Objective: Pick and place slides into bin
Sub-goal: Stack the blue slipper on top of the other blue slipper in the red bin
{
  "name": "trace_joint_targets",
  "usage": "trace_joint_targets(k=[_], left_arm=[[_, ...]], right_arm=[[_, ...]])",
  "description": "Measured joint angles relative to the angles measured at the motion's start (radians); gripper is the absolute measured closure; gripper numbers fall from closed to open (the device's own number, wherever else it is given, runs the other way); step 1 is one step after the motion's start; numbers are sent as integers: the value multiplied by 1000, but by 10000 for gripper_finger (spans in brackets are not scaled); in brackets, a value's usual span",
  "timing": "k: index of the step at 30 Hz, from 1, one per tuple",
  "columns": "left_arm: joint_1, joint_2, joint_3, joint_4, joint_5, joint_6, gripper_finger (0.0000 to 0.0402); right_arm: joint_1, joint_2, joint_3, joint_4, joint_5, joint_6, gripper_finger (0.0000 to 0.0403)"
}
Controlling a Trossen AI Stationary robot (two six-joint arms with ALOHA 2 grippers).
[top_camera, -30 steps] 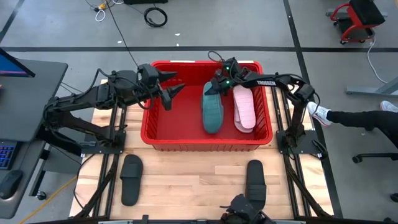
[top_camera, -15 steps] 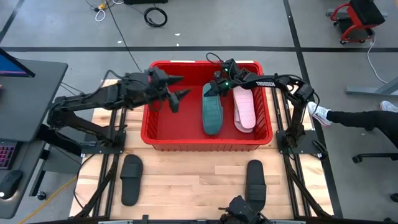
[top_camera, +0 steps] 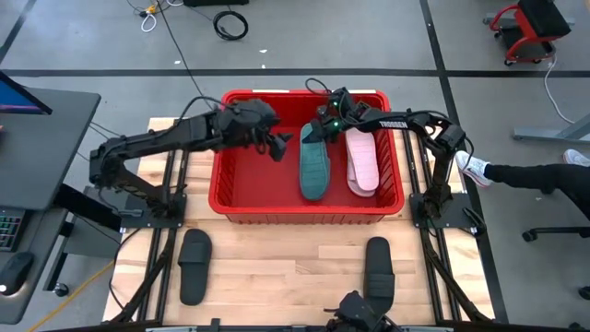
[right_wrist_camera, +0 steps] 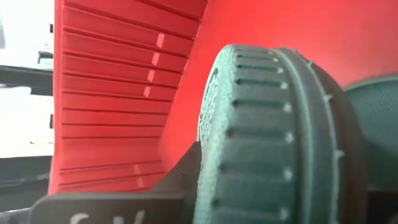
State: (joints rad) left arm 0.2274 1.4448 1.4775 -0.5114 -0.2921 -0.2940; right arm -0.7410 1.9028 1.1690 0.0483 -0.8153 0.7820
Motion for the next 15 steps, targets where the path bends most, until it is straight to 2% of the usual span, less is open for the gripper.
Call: trace_joint_targets(k=[4, 8, 15], left_arm=[[62, 9, 17, -85, 76, 10, 100], [99, 20, 17, -125, 81, 35, 100], [121, 73, 15, -179, 88, 56, 100]], right_arm=[[10, -19, 0, -2, -16, 56, 348], [23, -35, 0, -1, -31, 86, 348], [53, -35, 0, -25, 29, 54, 348]])
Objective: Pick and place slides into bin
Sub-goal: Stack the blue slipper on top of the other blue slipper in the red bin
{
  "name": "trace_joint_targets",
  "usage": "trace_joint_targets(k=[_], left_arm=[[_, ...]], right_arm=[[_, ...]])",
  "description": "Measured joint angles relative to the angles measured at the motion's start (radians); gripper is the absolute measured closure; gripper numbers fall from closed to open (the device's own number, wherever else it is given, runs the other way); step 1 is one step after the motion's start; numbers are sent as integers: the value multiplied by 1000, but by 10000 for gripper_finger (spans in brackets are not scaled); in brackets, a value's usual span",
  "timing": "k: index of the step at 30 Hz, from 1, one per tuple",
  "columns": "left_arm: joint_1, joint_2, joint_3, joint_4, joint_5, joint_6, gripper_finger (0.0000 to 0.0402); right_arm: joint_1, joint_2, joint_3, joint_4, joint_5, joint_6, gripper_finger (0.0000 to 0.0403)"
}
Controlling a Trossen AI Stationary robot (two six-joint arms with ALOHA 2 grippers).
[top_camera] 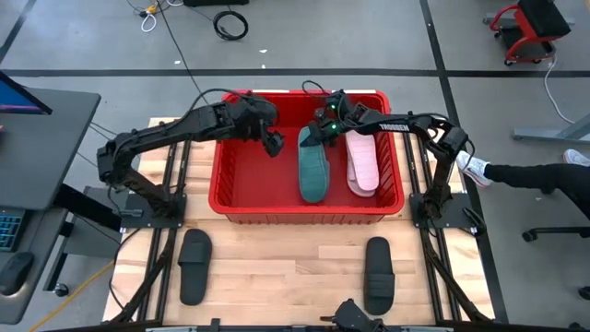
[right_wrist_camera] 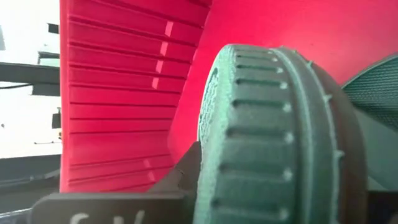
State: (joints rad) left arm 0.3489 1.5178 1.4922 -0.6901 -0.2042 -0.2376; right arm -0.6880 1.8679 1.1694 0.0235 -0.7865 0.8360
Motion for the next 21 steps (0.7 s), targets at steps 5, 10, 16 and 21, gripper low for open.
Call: trace_joint_targets(k=[5, 10, 16, 21], left_arm=[[-1, 53, 0, 0, 19, 17, 100], [-7, 75, 0, -5, 27, 20, 100], [-10, 94, -32, 35, 26, 14, 100], [2, 106, -96, 50, 48, 11, 100]], right_arm=[[-4, 23, 0, -3, 30, -3, 348], [-23, 32, 0, -8, 46, -12, 348], [-38, 32, 0, -73, 50, -21, 348], [-12, 33, 1, -80, 82, -32, 348]])
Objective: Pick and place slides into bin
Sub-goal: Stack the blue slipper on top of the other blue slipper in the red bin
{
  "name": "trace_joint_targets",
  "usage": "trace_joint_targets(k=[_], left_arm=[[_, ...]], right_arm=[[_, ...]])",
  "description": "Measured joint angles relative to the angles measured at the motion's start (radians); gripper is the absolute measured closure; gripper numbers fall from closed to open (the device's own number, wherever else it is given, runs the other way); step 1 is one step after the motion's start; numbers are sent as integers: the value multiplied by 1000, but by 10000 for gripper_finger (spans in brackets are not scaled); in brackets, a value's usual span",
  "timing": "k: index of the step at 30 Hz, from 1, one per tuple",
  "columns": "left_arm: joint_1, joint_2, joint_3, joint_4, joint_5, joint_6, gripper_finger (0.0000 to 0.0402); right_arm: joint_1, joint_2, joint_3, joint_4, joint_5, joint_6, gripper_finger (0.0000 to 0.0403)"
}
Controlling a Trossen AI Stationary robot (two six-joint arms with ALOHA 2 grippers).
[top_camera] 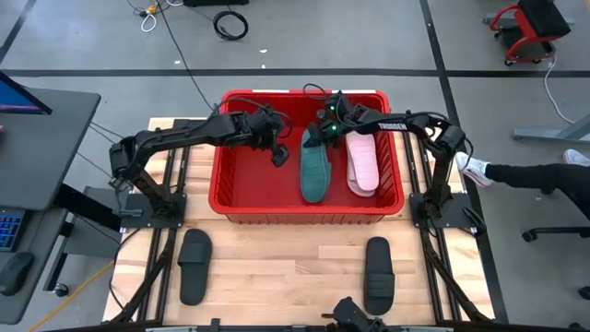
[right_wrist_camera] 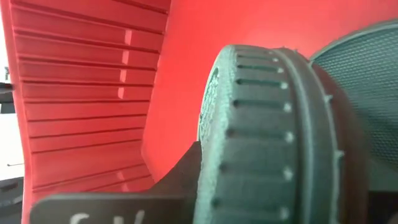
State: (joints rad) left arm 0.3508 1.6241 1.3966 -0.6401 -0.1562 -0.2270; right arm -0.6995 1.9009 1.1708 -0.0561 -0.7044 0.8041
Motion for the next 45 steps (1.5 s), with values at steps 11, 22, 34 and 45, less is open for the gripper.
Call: trace_joint_targets(k=[11, 22, 34, 45], left_arm=[[-5, 19, -15, 43, 86, 49, 100], [-8, 80, -15, 50, 85, 82, 100], [-5, 111, -14, 71, 75, 81, 100], [-7, 159, -14, 74, 74, 78, 100]], right_arm=[[2, -1, -1, 0, -8, 26, 348], [28, -11, -3, 17, -95, 118, 348], [51, -22, -1, 78, -97, 161, 348], [14, -9, -1, 20, -32, -30, 348]])
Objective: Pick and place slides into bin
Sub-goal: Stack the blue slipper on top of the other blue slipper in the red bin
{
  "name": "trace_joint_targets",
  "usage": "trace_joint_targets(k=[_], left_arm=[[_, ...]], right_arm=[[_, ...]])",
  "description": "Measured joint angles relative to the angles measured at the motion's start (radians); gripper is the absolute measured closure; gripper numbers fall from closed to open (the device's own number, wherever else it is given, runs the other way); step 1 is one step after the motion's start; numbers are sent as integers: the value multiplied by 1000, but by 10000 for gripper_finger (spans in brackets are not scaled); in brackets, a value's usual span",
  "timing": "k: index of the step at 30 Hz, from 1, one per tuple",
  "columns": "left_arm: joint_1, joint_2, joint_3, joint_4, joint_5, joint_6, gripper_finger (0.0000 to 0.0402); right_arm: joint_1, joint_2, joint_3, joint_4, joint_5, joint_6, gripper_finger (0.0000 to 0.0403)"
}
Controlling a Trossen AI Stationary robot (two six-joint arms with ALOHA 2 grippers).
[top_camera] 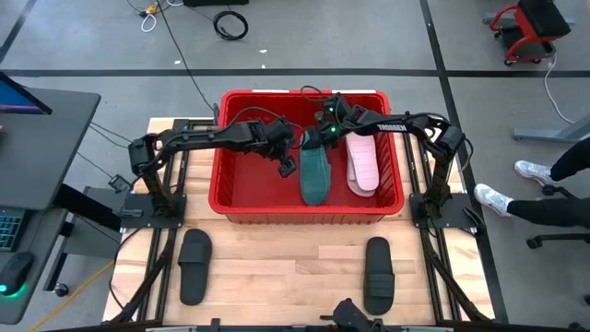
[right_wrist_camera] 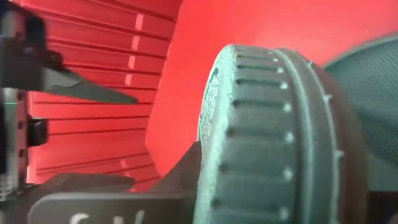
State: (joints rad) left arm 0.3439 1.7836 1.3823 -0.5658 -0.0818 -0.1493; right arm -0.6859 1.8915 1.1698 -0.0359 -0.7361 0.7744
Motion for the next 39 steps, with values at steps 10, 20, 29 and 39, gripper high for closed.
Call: trace_joint_targets(k=[10, 20, 29, 39], left_arm=[[-2, 50, 0, 55, 2, -23, 100], [-6, 64, 0, 56, 2, -26, 100], [-6, 65, 0, 78, 2, -23, 100], [-6, 65, 0, 141, 2, -22, 100]], right_arm=[[23, 3, 0, 2, 94, -83, 332], [0, 3, 0, 3, 153, -155, 242], [-8, -75, 0, -83, 189, -272, 112], [-13, -165, 0, -325, 432, -492, 71]])
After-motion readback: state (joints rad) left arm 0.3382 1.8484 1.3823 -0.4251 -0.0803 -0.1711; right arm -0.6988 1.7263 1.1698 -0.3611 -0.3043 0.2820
